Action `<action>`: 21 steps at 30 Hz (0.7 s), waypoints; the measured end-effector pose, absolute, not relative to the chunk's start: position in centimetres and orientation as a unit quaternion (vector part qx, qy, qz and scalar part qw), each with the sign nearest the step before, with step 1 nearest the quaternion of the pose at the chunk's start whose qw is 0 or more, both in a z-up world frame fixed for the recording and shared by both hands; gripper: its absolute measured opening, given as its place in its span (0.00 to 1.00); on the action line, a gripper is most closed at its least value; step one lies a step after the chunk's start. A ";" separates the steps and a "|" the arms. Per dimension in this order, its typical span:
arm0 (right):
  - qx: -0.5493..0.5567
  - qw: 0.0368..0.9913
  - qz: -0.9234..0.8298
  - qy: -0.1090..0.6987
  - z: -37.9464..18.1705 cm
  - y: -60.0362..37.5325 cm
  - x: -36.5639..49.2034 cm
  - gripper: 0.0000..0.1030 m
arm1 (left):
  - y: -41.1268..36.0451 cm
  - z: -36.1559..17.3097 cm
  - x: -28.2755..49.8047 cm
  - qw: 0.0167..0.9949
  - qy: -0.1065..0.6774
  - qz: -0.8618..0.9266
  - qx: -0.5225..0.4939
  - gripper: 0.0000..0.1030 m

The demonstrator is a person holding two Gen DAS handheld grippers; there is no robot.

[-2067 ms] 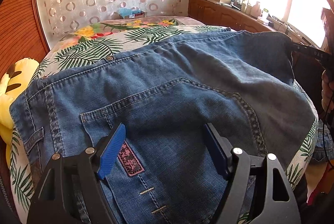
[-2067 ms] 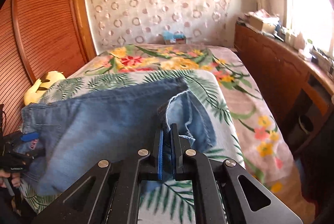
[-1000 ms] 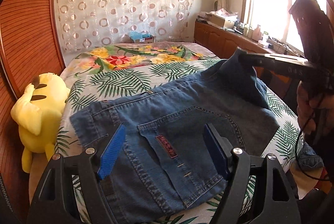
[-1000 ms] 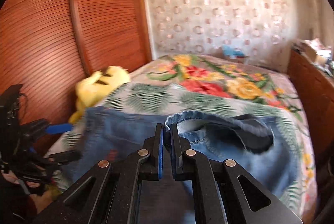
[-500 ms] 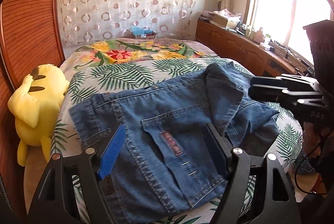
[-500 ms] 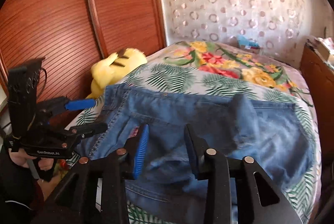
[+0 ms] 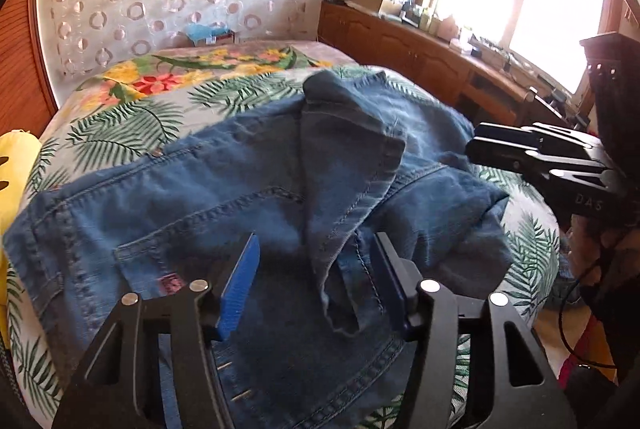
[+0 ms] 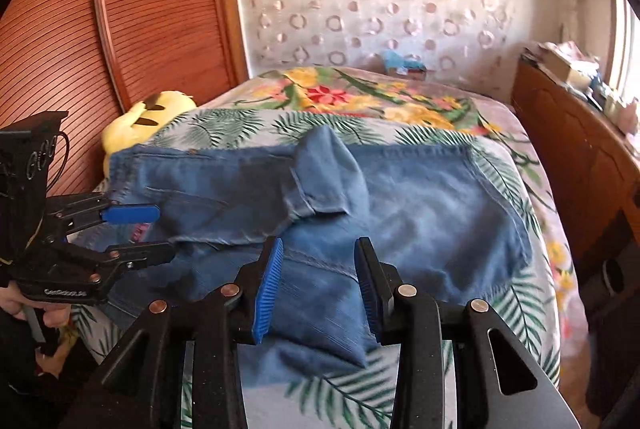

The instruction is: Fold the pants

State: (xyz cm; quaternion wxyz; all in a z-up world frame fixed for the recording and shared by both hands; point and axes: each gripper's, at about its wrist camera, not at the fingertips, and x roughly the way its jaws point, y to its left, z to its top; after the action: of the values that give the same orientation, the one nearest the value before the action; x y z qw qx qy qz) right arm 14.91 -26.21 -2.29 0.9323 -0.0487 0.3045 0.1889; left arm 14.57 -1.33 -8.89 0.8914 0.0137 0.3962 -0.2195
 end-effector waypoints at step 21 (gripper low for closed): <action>-0.006 0.936 0.182 0.301 -2.9 -26.8 14.1 0.37 | 6.4 -2.1 8.1 0.932 0.323 -0.163 -0.014 0.02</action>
State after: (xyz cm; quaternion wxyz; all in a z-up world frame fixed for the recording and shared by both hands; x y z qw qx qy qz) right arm 14.08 -26.76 -2.85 0.9362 -0.0059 0.3008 0.1815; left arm 8.09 6.36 -2.08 0.9320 -0.0141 0.3233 -0.1635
